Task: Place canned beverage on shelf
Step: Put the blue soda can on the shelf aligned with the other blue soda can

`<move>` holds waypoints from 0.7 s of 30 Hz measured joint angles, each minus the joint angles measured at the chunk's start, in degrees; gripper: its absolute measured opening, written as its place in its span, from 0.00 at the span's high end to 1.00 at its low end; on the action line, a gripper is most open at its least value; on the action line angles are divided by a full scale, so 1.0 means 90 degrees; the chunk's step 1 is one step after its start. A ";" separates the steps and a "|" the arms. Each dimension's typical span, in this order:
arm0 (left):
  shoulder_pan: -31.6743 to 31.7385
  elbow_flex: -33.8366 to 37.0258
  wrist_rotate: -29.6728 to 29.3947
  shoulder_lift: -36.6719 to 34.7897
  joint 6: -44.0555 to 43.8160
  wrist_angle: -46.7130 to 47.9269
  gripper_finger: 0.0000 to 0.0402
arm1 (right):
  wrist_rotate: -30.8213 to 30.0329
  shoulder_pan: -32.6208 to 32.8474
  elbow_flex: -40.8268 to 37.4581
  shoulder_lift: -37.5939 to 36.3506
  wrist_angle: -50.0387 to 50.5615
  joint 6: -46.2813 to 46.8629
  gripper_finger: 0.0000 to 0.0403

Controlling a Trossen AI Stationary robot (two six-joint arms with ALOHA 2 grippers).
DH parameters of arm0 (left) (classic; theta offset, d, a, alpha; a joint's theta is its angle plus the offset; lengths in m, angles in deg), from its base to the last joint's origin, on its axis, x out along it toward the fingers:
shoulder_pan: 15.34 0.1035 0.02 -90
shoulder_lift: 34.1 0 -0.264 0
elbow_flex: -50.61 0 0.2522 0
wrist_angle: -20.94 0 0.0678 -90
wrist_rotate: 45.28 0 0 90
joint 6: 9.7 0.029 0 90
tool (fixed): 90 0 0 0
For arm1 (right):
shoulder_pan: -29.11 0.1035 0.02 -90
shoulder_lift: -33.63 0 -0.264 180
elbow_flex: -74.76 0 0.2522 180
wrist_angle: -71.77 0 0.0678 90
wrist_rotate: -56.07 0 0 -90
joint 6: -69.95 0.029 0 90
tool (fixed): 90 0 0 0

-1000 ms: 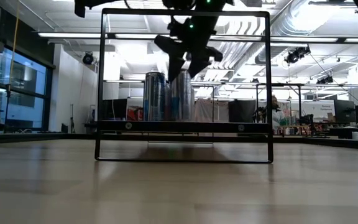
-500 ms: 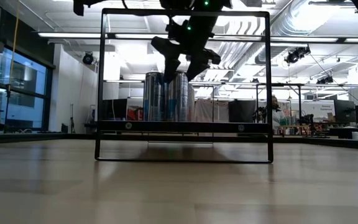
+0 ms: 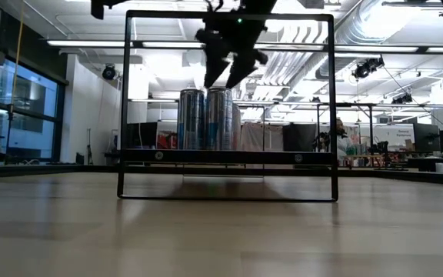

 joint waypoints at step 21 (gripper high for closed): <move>-0.0002 0.0000 0.0436 -0.0004 -0.0004 0.0009 0.31 | 0.4068 -0.1179 -0.3017 -0.2042 -0.2186 -0.2025 0.19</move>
